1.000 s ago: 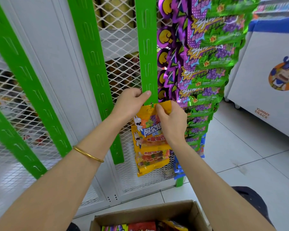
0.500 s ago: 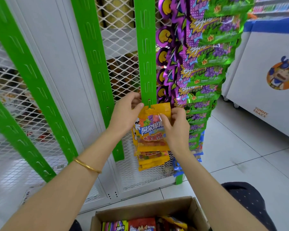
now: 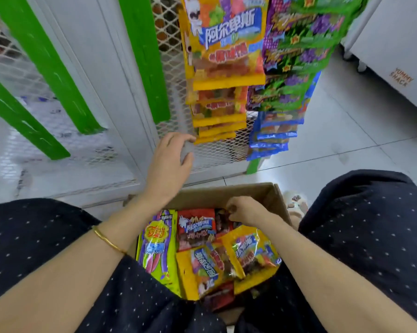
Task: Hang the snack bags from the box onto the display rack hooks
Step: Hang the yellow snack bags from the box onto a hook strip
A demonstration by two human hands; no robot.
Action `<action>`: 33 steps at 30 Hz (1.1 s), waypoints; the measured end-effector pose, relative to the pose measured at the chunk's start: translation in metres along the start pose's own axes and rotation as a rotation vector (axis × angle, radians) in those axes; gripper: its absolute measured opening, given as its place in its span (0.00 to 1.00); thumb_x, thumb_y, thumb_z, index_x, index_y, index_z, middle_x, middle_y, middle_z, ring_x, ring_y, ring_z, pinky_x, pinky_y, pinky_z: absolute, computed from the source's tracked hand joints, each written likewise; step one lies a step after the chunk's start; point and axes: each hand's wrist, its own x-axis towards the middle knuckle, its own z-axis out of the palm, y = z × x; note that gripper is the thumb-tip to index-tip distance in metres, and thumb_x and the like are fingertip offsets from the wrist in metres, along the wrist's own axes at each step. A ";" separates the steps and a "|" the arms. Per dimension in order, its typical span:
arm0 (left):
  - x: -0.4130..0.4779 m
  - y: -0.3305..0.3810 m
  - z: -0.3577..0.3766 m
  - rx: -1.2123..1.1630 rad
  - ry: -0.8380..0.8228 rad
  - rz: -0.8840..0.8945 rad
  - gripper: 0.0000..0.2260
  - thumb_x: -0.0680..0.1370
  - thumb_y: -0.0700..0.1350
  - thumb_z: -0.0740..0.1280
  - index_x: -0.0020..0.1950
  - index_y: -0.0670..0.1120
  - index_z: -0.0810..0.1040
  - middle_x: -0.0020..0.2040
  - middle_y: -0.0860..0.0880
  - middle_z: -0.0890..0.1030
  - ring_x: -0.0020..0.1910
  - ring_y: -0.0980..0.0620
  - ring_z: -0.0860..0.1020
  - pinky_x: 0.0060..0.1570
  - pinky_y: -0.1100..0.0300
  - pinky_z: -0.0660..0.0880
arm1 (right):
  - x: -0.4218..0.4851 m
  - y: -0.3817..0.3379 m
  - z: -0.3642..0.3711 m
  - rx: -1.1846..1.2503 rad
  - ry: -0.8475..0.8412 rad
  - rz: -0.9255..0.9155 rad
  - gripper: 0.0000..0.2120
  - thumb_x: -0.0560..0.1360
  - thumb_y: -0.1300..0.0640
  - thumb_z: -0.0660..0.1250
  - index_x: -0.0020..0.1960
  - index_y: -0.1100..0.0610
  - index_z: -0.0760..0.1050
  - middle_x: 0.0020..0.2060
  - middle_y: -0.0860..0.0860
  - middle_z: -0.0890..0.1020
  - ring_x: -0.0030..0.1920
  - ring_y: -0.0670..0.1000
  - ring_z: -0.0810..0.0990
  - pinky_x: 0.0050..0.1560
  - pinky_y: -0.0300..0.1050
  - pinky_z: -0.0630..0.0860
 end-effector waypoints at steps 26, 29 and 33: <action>-0.007 -0.009 0.005 -0.037 -0.164 -0.200 0.09 0.78 0.40 0.63 0.56 0.47 0.77 0.59 0.48 0.74 0.54 0.55 0.74 0.54 0.64 0.67 | -0.006 -0.016 0.082 -0.273 -0.268 -0.159 0.25 0.67 0.42 0.72 0.57 0.55 0.71 0.52 0.52 0.78 0.53 0.54 0.73 0.49 0.48 0.68; -0.008 -0.010 0.004 -0.015 -0.205 -0.217 0.09 0.78 0.42 0.63 0.58 0.47 0.76 0.59 0.48 0.75 0.54 0.56 0.74 0.53 0.65 0.67 | -0.005 -0.013 0.063 0.021 -0.313 -0.102 0.14 0.71 0.51 0.72 0.47 0.61 0.77 0.44 0.56 0.81 0.41 0.52 0.77 0.37 0.44 0.72; -0.012 -0.014 0.005 -0.015 -0.427 -0.353 0.16 0.78 0.48 0.64 0.63 0.43 0.72 0.60 0.46 0.76 0.56 0.52 0.74 0.56 0.59 0.70 | -0.009 -0.009 0.010 0.667 -0.123 -0.015 0.04 0.70 0.60 0.73 0.42 0.59 0.80 0.40 0.56 0.84 0.38 0.52 0.82 0.40 0.47 0.81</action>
